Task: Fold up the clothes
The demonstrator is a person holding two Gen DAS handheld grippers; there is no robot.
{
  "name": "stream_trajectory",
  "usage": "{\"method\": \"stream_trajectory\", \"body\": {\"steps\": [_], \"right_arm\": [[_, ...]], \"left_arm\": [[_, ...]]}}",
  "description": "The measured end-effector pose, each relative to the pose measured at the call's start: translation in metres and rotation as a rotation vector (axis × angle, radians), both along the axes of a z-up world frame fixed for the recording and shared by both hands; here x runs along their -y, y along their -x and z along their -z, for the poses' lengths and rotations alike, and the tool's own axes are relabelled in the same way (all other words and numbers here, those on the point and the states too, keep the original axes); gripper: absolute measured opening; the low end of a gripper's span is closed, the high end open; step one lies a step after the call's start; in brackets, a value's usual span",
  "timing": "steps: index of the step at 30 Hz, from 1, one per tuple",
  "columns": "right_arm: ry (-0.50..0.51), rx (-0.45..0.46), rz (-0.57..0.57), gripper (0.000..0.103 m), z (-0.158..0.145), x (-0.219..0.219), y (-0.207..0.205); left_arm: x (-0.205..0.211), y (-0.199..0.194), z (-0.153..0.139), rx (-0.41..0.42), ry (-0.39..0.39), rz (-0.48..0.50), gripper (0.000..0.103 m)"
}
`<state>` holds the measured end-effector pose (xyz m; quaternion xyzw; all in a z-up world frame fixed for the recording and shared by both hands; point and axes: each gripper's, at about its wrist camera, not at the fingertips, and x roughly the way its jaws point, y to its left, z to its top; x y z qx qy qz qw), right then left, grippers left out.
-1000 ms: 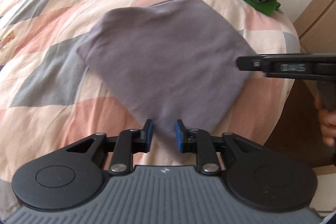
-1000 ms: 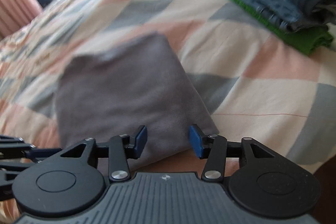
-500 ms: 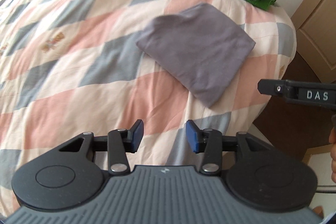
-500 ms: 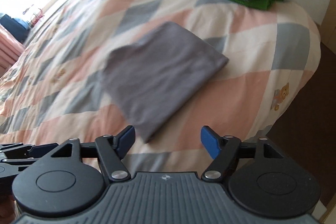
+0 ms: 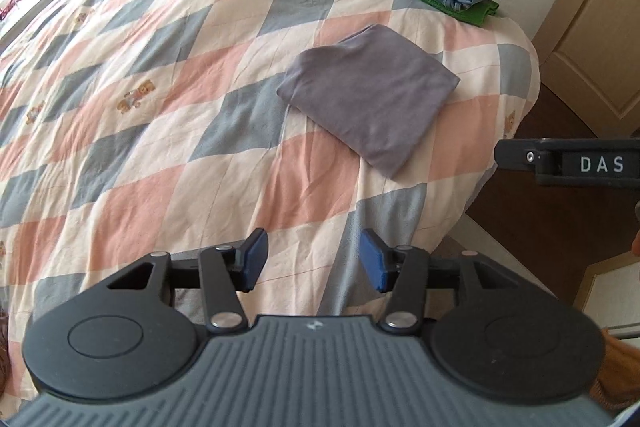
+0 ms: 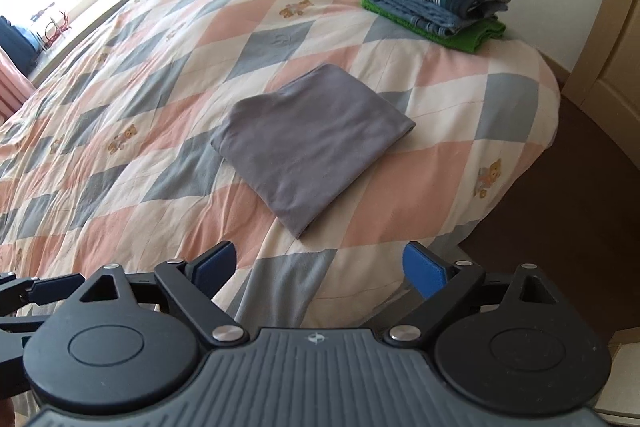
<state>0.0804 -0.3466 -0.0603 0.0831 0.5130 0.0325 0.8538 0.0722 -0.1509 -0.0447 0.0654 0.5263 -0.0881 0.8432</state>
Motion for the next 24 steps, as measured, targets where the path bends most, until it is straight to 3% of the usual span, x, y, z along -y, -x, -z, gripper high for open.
{"method": "stream_trajectory", "body": {"steps": [8, 13, 24], "right_arm": [[0.027, 0.039, -0.026, 0.1, -0.023, 0.003, 0.002], [0.03, 0.048, -0.089, 0.1, -0.026, 0.009, -0.01], [0.139, 0.006, -0.358, 0.101, -0.026, 0.056, -0.034]], "left_arm": [[0.005, 0.004, -0.012, 0.002, -0.006, -0.014, 0.052], [0.02, 0.002, -0.015, 0.024, -0.026, -0.048, 0.063], [0.077, -0.019, -0.005, -0.038, 0.015, -0.308, 0.064]]}}
